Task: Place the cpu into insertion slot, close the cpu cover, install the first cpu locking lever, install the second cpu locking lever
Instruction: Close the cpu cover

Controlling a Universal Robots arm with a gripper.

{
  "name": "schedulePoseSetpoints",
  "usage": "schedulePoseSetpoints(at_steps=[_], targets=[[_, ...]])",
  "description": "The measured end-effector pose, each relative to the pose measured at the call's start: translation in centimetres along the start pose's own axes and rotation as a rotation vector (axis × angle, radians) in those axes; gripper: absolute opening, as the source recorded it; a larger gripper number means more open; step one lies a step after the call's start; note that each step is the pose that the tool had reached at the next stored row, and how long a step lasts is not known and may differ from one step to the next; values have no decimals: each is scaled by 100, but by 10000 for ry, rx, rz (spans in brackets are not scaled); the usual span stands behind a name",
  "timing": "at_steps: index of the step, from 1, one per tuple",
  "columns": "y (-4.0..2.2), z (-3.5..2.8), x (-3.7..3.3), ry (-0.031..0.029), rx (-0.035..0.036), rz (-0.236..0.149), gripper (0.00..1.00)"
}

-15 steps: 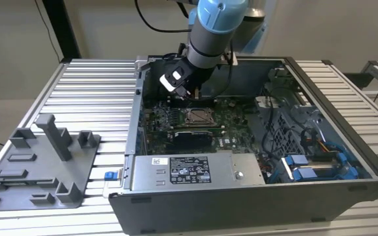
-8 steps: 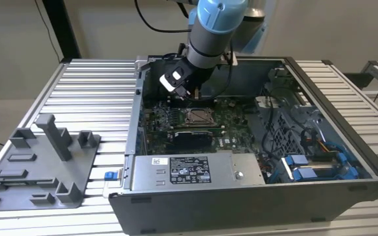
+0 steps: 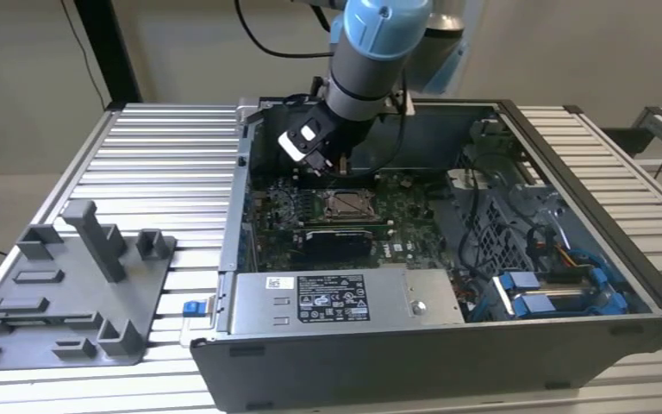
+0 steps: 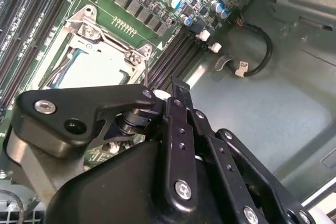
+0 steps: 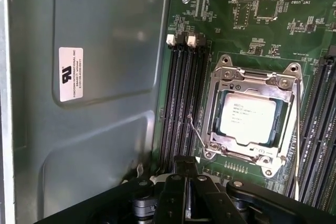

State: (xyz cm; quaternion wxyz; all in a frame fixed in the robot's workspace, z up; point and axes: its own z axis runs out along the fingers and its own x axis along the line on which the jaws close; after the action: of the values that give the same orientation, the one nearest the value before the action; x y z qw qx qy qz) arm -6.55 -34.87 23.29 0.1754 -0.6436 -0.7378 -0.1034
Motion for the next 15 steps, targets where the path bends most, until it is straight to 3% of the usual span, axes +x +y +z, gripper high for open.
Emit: schedulePoseSetpoints(at_steps=[7, 15], targets=[[8, 104, -41, -6, 9, -36, 0], [20, 225, -73, -26, -59, -125, 0]])
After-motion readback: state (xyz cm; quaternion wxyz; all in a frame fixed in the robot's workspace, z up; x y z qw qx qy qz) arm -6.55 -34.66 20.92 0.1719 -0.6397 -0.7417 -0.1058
